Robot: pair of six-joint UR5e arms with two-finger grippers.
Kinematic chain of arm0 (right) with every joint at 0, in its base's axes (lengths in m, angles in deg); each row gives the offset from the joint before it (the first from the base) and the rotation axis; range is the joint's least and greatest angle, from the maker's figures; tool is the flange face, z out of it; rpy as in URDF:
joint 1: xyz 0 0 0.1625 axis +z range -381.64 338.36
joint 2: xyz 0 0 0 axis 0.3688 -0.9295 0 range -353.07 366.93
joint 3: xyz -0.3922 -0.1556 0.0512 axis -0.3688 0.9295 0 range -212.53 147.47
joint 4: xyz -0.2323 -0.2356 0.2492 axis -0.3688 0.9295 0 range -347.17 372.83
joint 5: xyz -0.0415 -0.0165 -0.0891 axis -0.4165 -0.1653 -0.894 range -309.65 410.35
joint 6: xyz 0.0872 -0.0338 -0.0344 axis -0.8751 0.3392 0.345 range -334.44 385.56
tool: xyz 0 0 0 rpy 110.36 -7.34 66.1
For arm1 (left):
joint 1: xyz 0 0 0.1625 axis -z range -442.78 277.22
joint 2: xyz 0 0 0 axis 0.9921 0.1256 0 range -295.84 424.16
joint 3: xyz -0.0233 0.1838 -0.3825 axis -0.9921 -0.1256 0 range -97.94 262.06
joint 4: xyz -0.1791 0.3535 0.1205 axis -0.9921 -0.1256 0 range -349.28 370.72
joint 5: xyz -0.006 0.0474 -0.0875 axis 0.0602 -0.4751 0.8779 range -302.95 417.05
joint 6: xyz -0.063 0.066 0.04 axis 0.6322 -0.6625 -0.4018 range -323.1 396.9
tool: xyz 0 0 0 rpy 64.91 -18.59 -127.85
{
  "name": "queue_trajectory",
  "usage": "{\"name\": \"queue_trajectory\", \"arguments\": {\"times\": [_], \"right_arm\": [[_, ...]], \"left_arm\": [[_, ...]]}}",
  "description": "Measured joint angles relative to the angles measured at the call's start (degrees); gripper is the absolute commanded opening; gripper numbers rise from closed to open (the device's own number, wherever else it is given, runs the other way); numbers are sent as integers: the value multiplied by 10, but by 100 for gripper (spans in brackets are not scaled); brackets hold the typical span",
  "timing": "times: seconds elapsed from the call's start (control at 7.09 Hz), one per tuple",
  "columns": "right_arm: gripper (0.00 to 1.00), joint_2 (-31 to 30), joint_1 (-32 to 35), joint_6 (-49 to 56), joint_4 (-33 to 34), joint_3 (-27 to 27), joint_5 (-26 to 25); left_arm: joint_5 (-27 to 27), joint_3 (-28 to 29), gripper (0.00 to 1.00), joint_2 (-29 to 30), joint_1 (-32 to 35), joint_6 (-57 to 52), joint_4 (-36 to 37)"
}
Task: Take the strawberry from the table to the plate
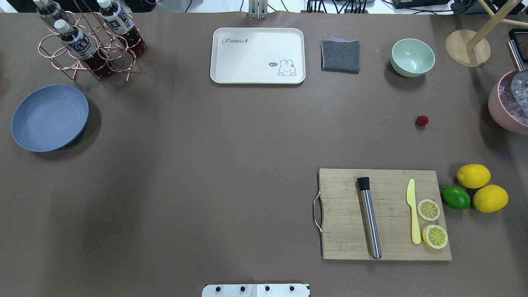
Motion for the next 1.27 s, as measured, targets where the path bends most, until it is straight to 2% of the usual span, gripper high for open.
{"name": "queue_trajectory", "arguments": {"times": [1.13, 1.27], "right_arm": [[100, 0, 0, -1, 0, 0, 2], [100, 0, -1, -1, 0, 0, 2]], "left_arm": [[-1, -1, 97, 5, -5, -1, -12], [-1, 0, 90, 7, -5, -1, -21]]}}
